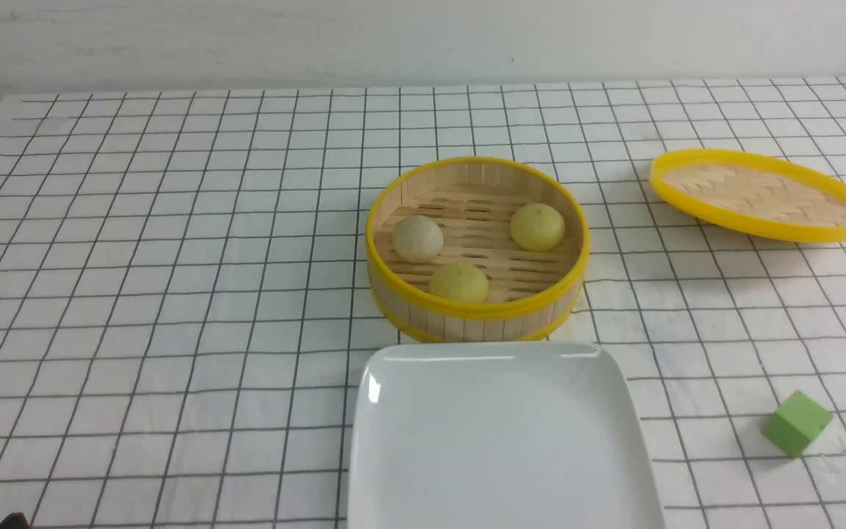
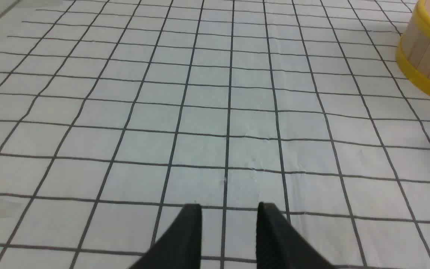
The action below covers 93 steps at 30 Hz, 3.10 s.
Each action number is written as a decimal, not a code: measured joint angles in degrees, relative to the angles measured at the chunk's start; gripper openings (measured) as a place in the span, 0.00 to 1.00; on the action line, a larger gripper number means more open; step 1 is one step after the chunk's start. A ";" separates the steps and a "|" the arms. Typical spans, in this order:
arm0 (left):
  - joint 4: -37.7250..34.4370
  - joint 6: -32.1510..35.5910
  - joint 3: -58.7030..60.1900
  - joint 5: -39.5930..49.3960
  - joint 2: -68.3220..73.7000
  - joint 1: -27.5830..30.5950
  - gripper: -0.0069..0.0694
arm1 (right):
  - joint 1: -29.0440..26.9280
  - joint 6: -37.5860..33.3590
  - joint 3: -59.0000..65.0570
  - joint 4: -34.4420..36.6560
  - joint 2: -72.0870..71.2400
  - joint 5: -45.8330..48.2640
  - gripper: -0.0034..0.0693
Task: Put the steamed buns into the plate on the white-black tablecloth.
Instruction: 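Reach toward a bun in the bamboo steamer with the right gripper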
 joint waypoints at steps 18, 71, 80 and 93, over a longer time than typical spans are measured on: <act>0.00 0.00 0.00 0.00 0.00 0.00 0.41 | 0.00 0.00 0.00 0.00 0.00 0.00 0.38; -23.01 1.53 -40.46 36.85 52.77 0.00 0.09 | 0.00 -1.09 -45.26 22.18 59.58 32.15 0.06; -24.93 3.17 -40.53 34.79 54.77 0.00 0.14 | 4.12 -16.57 -60.75 34.17 81.98 28.27 0.23; -25.76 4.71 -40.53 36.44 54.95 0.00 0.39 | 18.47 -14.26 -93.78 17.61 110.47 24.07 0.47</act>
